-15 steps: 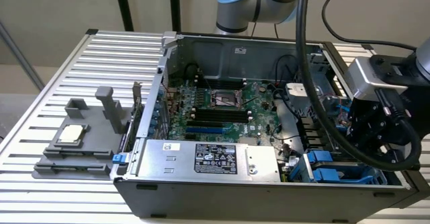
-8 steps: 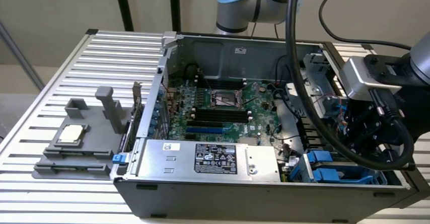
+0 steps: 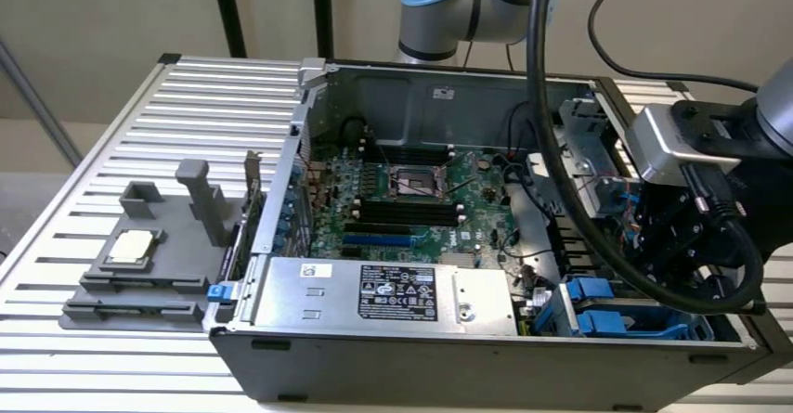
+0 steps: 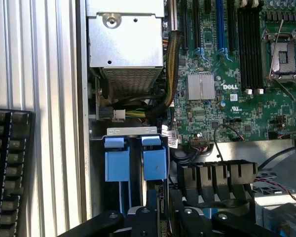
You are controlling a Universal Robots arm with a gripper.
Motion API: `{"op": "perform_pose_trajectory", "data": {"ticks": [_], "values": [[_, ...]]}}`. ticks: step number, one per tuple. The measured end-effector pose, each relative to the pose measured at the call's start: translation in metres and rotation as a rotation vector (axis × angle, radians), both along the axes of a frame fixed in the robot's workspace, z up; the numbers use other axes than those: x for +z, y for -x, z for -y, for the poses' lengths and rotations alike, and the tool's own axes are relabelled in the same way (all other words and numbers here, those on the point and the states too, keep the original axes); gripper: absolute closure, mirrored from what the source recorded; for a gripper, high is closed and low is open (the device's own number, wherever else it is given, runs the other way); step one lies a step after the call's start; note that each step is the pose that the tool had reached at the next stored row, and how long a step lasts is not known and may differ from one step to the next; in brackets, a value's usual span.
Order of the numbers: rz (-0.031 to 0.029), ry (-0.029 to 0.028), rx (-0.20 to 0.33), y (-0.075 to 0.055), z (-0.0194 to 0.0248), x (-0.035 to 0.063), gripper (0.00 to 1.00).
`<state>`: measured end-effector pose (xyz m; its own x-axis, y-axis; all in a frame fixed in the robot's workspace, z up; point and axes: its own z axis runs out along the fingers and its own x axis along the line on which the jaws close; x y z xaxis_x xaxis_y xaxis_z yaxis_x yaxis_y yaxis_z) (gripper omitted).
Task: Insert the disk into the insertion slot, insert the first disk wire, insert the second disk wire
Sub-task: 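Insert the second disk wire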
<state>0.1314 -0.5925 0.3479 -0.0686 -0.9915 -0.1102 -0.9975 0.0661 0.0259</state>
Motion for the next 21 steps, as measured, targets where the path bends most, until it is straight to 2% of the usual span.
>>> {"op": "perform_pose_trajectory", "data": {"ticks": [3,5,15,17,19,21], "values": [[0.0,0.0,0.0,0.0,0.0,0.0001,0.76],[0.0,0.0001,0.0,0.001,0.0,0.0036,0.76],[0.0,-0.0001,0.002,0.009,-0.0004,0.0451,0.76],[0.0,0.0005,0.002,0.009,-0.0033,0.0453,0.76],[0.0,0.0022,0.002,0.009,-0.0082,0.0453,0.76],[0.0,0.0054,0.002,0.009,-0.0124,0.0451,0.76]]}}
